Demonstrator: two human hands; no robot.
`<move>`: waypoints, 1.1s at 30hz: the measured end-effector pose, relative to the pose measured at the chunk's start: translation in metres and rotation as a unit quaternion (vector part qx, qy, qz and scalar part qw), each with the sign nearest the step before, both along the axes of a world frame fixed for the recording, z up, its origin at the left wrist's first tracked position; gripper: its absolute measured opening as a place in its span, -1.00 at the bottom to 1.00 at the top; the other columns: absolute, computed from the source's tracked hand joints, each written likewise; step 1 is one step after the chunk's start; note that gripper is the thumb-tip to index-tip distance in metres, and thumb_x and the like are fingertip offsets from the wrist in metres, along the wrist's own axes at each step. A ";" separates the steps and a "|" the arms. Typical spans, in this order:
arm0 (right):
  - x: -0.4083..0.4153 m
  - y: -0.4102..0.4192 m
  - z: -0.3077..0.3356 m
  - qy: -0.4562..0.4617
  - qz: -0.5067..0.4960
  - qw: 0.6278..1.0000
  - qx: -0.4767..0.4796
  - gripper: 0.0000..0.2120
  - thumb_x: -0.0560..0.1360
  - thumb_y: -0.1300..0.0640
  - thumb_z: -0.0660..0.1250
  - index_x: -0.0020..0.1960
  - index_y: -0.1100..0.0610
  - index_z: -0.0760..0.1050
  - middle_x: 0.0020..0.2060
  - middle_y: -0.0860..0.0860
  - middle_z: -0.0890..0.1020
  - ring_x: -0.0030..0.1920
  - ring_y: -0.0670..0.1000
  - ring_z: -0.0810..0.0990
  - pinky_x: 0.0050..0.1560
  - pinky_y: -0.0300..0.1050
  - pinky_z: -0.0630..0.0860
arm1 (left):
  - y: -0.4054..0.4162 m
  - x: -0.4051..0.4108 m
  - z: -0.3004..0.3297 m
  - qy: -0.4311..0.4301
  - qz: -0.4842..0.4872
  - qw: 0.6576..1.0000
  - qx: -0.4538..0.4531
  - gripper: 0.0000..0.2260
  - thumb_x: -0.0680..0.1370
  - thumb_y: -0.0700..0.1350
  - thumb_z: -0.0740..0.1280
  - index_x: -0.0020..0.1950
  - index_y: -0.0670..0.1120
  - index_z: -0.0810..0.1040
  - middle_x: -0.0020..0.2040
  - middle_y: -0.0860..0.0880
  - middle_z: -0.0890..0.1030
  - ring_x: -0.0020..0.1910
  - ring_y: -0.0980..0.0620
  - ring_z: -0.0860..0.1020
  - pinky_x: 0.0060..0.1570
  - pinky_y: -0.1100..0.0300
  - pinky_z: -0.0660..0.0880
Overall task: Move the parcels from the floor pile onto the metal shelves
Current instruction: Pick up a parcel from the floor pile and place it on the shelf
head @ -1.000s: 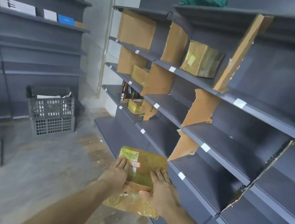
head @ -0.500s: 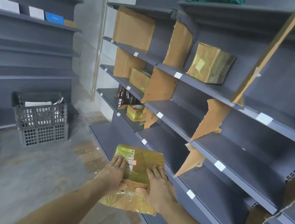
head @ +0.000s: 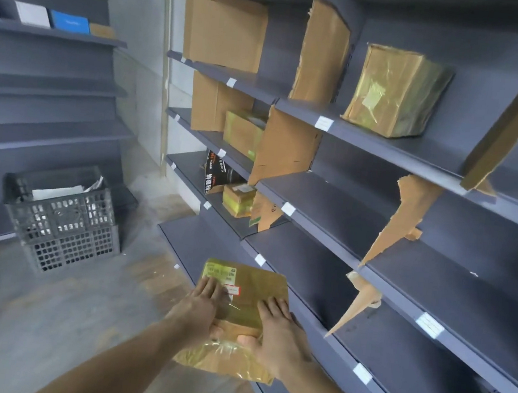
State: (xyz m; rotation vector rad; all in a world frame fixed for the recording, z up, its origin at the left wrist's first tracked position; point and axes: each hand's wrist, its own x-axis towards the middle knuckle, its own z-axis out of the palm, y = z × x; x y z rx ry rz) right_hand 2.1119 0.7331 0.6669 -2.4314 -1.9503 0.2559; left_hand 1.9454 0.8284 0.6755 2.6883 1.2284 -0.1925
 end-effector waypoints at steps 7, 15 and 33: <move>0.026 0.018 -0.013 -0.007 -0.028 0.999 -0.022 -0.19 0.52 -0.35 0.16 0.60 0.04 0.00 0.59 0.02 0.05 0.58 0.03 -0.06 0.54 -0.03 0.01 | 0.033 0.033 -0.017 0.007 -0.036 0.999 -0.026 -0.14 0.59 0.14 0.28 0.59 -0.23 -0.20 0.60 -0.21 -0.16 0.58 -0.14 -0.17 0.54 0.05 -0.05; 0.030 0.028 -0.026 -0.005 -0.114 0.992 -0.057 -0.19 0.54 -0.34 0.15 0.61 0.06 -0.03 0.59 0.02 0.01 0.58 0.05 -0.10 0.55 -0.04 -0.05 | 0.069 0.059 -0.037 0.020 -0.118 0.990 -0.072 -0.14 0.60 0.11 0.28 0.58 -0.21 -0.24 0.59 -0.22 -0.21 0.58 -0.14 -0.18 0.54 0.03 -0.05; -0.021 -0.010 -0.059 0.031 -0.344 0.938 -0.040 -0.15 0.47 -0.41 0.18 0.59 0.01 0.05 0.57 0.00 0.12 0.58 0.06 0.00 0.51 0.00 0.10 | 0.076 0.079 -0.071 0.030 -0.312 0.942 -0.115 -0.19 0.63 0.13 0.22 0.59 -0.14 -0.26 0.59 -0.13 -0.27 0.58 -0.07 -0.21 0.51 0.10 -0.12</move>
